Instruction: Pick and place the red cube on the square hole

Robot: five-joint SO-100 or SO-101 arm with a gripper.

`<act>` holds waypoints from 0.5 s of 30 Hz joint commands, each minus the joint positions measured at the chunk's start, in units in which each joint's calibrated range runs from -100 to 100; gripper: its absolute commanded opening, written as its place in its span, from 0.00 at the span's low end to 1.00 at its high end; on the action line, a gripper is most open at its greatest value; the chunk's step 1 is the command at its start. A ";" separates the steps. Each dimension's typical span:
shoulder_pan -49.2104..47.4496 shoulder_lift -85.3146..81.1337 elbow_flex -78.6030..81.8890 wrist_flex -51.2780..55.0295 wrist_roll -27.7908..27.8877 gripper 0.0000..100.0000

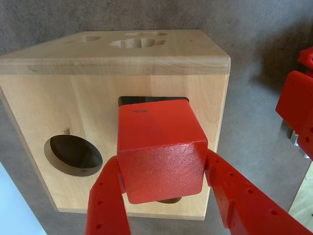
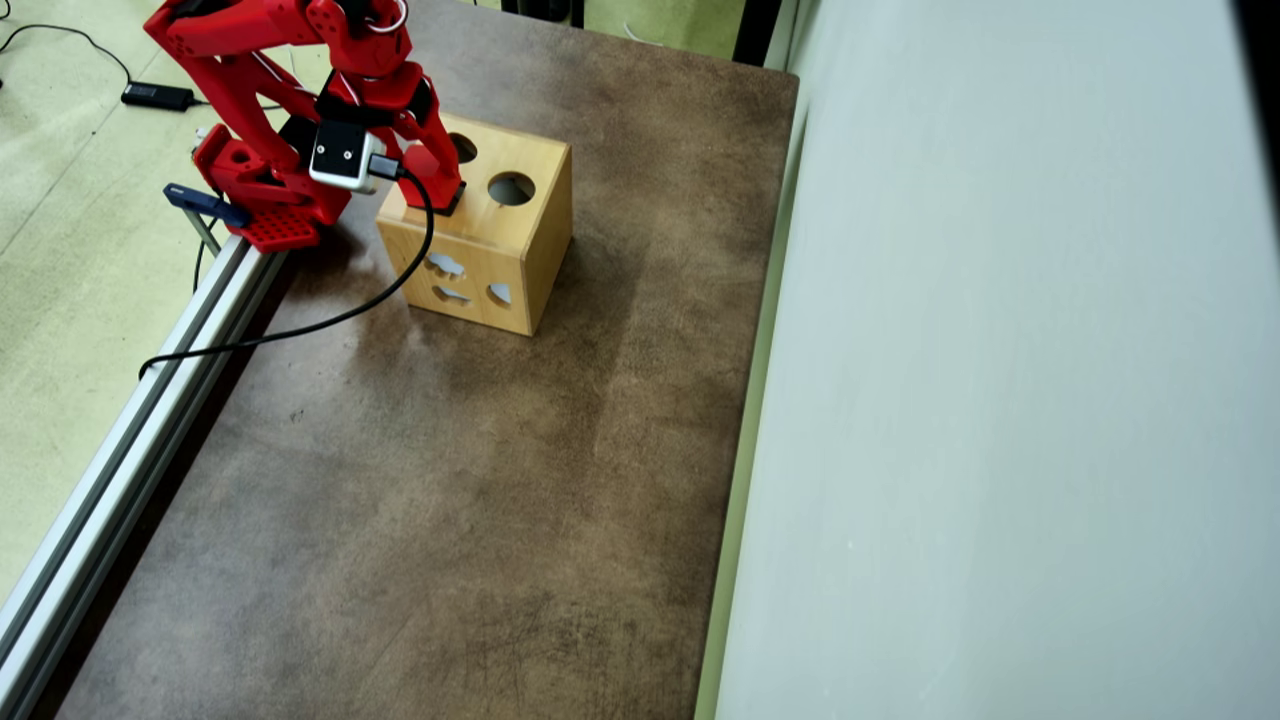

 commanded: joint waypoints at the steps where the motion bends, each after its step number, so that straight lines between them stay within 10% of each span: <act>1: 0.06 0.06 -0.20 -0.23 -0.15 0.02; 15: 0.36 3.89 -0.20 -0.23 0.00 0.02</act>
